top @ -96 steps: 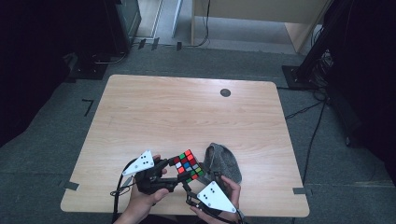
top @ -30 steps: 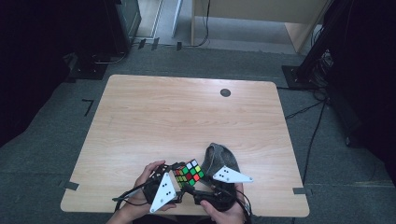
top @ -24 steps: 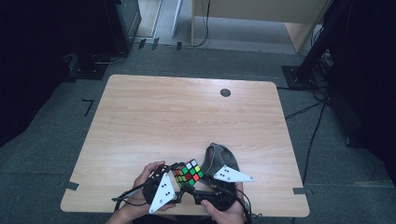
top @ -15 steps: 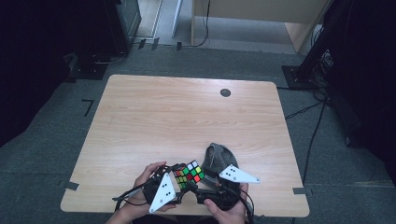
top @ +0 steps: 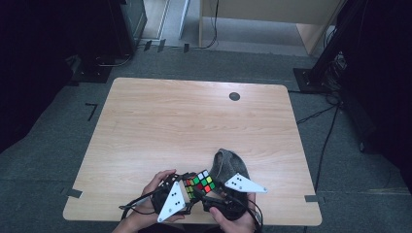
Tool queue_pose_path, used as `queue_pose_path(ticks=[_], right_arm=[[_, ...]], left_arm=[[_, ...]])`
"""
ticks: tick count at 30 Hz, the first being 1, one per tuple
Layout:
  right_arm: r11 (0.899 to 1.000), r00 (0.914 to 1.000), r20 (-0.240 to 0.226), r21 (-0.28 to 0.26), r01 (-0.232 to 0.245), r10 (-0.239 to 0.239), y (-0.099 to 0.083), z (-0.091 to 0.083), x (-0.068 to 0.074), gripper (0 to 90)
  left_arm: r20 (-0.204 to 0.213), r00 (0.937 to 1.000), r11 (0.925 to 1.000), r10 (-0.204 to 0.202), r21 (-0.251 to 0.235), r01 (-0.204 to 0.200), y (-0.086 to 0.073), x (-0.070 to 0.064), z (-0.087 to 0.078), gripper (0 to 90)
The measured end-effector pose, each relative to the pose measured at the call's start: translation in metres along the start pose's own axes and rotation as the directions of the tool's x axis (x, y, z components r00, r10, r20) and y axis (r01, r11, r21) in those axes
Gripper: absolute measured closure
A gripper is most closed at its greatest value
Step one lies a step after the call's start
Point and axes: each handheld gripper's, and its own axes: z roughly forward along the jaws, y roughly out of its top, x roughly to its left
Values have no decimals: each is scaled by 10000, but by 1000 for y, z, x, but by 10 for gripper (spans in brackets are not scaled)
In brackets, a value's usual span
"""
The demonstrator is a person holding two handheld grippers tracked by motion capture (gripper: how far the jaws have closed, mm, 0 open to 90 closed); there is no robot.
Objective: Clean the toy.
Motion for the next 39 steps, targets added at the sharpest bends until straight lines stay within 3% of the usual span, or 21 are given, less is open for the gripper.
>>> queue_pose_path(ticks=[7,13,31,39], right_arm=[[9992,9984,564,-397,7,15,0,-5,0,339],[9974,9978,453,-555,-460,486,1,-8,-7,339],[9968,9980,367,-626,-488,512,-2,-5,-4,338],[9969,9977,450,-625,-474,502,-2,-6,-4,338]], left_arm=[[26,9998,9998,-206,-13,206,-1,4,-1,307],[20,9998,9998,-188,83,188,-3,4,1,312],[147,9990,9985,-429,354,424,-2,3,2,341],[130,9983,9981,-575,225,572,-4,3,4,322]])
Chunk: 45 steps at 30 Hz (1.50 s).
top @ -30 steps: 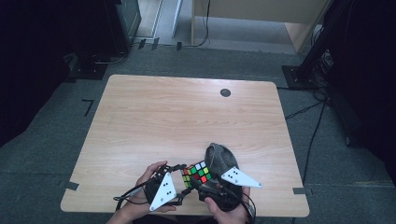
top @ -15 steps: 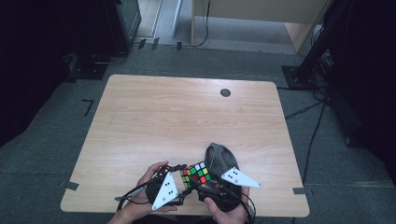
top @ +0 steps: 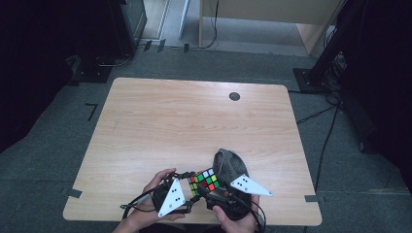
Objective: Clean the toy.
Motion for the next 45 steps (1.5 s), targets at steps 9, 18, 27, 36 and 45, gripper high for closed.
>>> queue_pose_path(ticks=[9,18,27,36,45], right_arm=[[9998,9987,-494,-93,-150,145,1,0,0,338],[9998,9989,-437,111,-139,144,-1,3,2,338],[9990,9926,-1154,-280,349,-379,5,-3,-2,276],[9874,9809,1446,-705,1415,-1303,15,-18,-30,287],[9821,9338,3154,1337,1323,-1687,-12,16,-77,339]], left_arm=[[-107,9999,9998,54,-204,-57,0,-1,-1,332],[-161,9996,9990,236,-389,-242,0,-3,-3,327],[-373,9988,9982,-324,-514,304,0,9,-9,338],[-710,9842,9853,-1625,-643,1581,-9,35,-20,338],[-735,9734,9748,-2168,-707,2117,-12,40,-20,337]])
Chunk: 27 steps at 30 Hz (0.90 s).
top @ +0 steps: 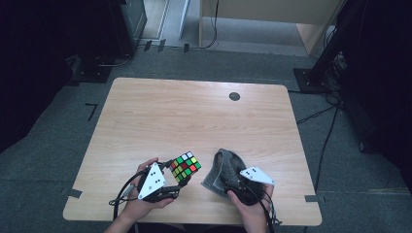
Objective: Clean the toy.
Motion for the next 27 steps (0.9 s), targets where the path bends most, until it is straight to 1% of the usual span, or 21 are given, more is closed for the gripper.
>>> queue_pose_path(ticks=[1,4,5,6,10,14,19,22,25,27], right_arm=[[9997,9999,109,241,6,-9,-2,4,-1,342],[9972,9987,460,720,197,-231,-7,12,-2,337],[9965,9976,631,798,247,-298,-9,15,-4,330],[9958,9964,805,900,193,-266,-11,17,-6,317],[9940,9982,584,1073,-212,150,-13,21,-14,255],[9902,9993,341,1382,-222,176,-16,28,-15,184],[9899,9995,323,1420,-34,-12,-16,29,-13,143],[9889,9990,370,1476,182,-239,-17,31,-11,126],[9858,9968,538,1606,494,-587,-17,32,-7,110],[9829,9933,740,1683,753,-888,-18,34,-3,108]], left_arm=[[10,10000,10000,3,8,-3,0,0,0,337],[54,10000,10000,7,40,-7,0,-1,1,337],[73,10000,10000,23,41,-23,0,-1,1,337],[86,10000,10000,37,48,-38,0,-2,1,337],[146,9999,9999,65,83,-66,-1,-3,2,337],[137,9998,9998,131,117,-132,-1,-3,2,337],[75,9999,9999,85,99,-85,-1,-2,2,337],[46,10000,9999,56,123,-56,-2,-1,2,337],[57,9999,9999,87,94,-88,-1,-1,1,337],[55,9999,9999,104,71,-105,-1,-2,1,337]])
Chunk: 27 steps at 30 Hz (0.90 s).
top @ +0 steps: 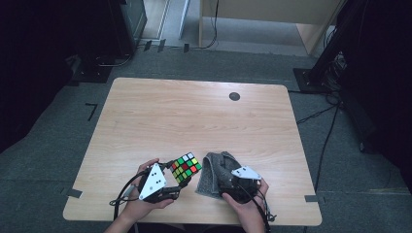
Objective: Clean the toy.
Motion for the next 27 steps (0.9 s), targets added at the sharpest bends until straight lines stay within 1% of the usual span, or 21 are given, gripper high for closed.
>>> queue_pose_path(ticks=[1,3,4,6,8,9,10,11,12,14,15,17,19,20,21,23,24,25,27], right_arm=[[10000,10000,54,17,45,-45,0,0,2,111],[10000,9999,108,16,72,-73,0,0,3,146],[9999,9999,83,17,123,-123,0,-1,4,188],[9997,9996,-125,-102,233,-234,0,-3,6,349],[9994,9990,-313,-196,302,-308,-1,-5,6,461],[9994,9989,-376,-226,278,-286,-1,-6,6,483],[9993,9989,-402,-267,247,-258,-1,-6,5,485],[9996,9987,-478,-261,147,-160,-1,-6,4,479],[9997,9984,-568,-242,47,-60,-1,-6,3,445],[9996,9977,-640,-100,-247,240,0,-8,0,315],[9993,9975,-614,-118,-362,354,1,-11,-2,275],[9971,9970,-528,-479,-586,560,4,-19,-4,217],[9919,9969,-402,-1053,-709,670,9,-28,-2,178],[9893,9976,-325,-1311,-641,603,11,-32,1,160],[9870,9987,-222,-1532,-477,448,13,-34,5,140],[9853,9998,-179,-1705,-106,76,15,-34,14,130],[9866,9996,-263,-1628,85,-130,15,-31,18,127],[9887,9991,-341,-1486,186,-239,15,-27,22,128],[9953,9987,-422,-940,233,-273,13,-15,25,131]], left_arm=[[3,10000,10000,-1,-3,1,0,0,0,337],[1,10000,10000,1,5,-1,0,0,0,337],[1,10000,10000,-5,6,5,0,0,0,337],[10,10000,10000,-43,13,43,-1,1,0,337],[14,10000,10000,-30,35,29,-1,1,0,337],[14,10000,10000,-27,41,26,-1,1,0,337],[18,10000,10000,-27,51,27,-1,1,0,337],[20,10000,10000,-12,54,12,-1,1,0,337],[11,10000,10000,9,58,-9,-1,1,0,337],[-14,10000,10000,7,39,-7,-1,2,0,337],[-29,10000,10000,-14,26,14,-1,2,-1,337],[-50,10000,10000,-75,-4,75,-1,4,-1,337],[-57,9999,9999,-111,10,111,-1,5,-2,337],[-46,9999,9999,-145,-9,145,-1,5,-2,337],[-38,9999,9999,-146,-5,146,-1,5,-1,337],[3,9999,9999,-135,0,135,-1,4,-1,337],[14,10000,10000,-81,26,81,-1,3,-1,337],[28,10000,10000,-71,15,71,-1,2,0,337],[64,10000,10000,-33,21,33,-1,1,0,337]])
